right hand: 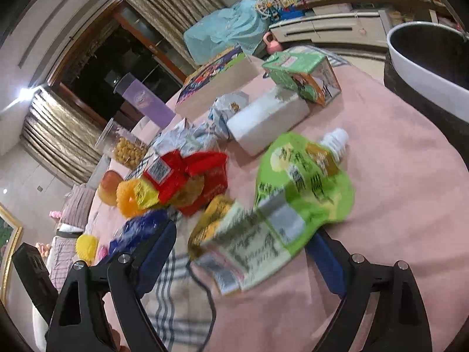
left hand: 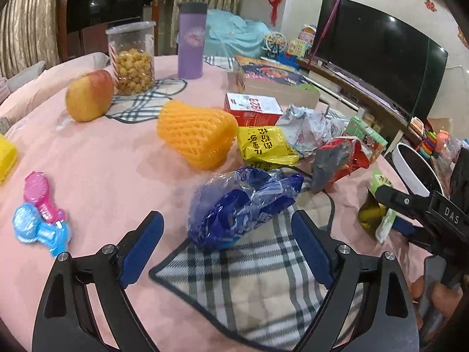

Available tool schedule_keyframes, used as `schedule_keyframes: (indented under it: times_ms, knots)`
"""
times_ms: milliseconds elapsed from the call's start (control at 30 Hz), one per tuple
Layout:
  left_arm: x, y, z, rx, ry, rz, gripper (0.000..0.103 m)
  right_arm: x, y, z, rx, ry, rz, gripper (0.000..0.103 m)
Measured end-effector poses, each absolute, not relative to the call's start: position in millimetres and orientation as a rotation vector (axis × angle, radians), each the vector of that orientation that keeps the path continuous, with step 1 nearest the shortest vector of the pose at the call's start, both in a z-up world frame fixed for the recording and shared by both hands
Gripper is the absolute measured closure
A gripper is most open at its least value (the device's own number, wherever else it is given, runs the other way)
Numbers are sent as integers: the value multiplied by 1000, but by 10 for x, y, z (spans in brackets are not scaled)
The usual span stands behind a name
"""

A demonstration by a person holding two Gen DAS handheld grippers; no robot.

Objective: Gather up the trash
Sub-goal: 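Grasp the blue plastic bag with the left gripper while the right grasps the green drink pouch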

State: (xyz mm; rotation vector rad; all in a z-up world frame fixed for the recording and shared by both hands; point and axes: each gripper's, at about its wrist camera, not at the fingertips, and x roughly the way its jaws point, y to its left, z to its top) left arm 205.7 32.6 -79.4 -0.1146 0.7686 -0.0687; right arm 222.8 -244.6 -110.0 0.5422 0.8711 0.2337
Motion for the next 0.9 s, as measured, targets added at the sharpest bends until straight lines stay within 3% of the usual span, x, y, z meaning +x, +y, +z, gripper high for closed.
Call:
schedule_keyframes:
  times_ms: [33, 67, 100, 167, 300, 700, 900]
  knots:
    - [2079, 318, -805, -109, 776, -66, 12, 2242, -2434, -1103, 526, 867, 225, 17]
    - [2086, 297, -815, -100, 780, -60, 13, 2249, -2438, -1106, 516, 866, 220, 26]
    - [2088, 274, -817, -88, 779, -59, 16, 2247, -2455, -1113, 519, 864, 227, 26]
    - [2084, 209, -837, -58, 784, -76, 55, 2231, -2503, -1117, 526, 856, 245, 27]
    - [2042, 156, -855, -65, 796, -128, 83, 2150, -2600, -1091, 544, 832, 270, 28]
    - [1715, -186, -776, -112, 800, -255, 86, 1806, -2671, -840, 304, 802, 360, 28]
    - [1617, -446, -787, -89, 813, -298, 86, 1758, -2836, -966, 293, 882, 369, 25]
